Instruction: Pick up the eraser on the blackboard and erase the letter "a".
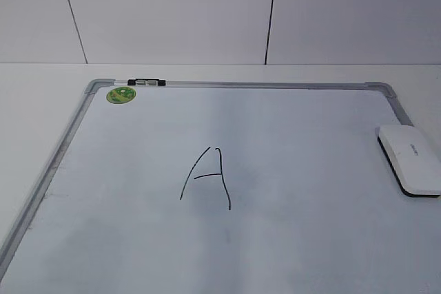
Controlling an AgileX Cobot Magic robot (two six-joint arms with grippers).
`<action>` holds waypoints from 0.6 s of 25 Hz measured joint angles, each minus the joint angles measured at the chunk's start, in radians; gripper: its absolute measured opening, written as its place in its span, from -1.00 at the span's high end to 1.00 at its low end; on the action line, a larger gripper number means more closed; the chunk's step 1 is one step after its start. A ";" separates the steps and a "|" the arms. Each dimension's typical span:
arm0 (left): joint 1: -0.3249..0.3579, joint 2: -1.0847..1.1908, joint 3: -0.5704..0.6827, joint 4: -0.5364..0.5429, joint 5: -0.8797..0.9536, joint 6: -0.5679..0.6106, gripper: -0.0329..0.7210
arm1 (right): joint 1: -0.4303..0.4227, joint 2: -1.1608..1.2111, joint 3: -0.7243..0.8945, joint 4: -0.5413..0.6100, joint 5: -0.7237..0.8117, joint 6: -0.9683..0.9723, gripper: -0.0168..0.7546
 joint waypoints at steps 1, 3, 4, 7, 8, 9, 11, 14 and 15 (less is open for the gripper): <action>0.000 -0.004 0.000 0.000 0.000 0.000 -0.38 | 0.000 -0.018 0.000 0.000 0.000 0.000 -0.58; 0.000 -0.009 0.000 0.000 0.000 0.000 -0.38 | 0.000 -0.037 0.000 0.000 0.000 0.000 -0.58; 0.000 -0.011 0.000 -0.002 0.000 0.000 -0.38 | 0.000 -0.045 0.000 0.000 0.000 0.000 -0.58; 0.000 -0.011 0.002 -0.002 0.000 0.000 -0.38 | 0.000 -0.055 0.000 0.000 0.000 0.000 -0.58; -0.001 -0.011 0.002 -0.002 0.000 0.000 -0.38 | 0.000 -0.060 0.000 0.000 0.000 0.000 -0.58; -0.001 -0.011 0.002 -0.004 0.000 0.000 -0.38 | 0.000 -0.065 0.000 0.000 0.000 0.000 -0.58; -0.001 -0.011 0.002 -0.004 0.000 0.000 -0.38 | 0.000 -0.080 0.000 0.000 0.000 0.000 -0.58; 0.005 -0.011 0.002 -0.004 0.000 0.000 -0.38 | -0.013 -0.085 0.000 0.000 0.000 0.000 -0.58; 0.008 -0.011 0.002 -0.004 0.000 0.000 -0.38 | -0.025 -0.085 0.000 0.000 0.000 0.000 -0.58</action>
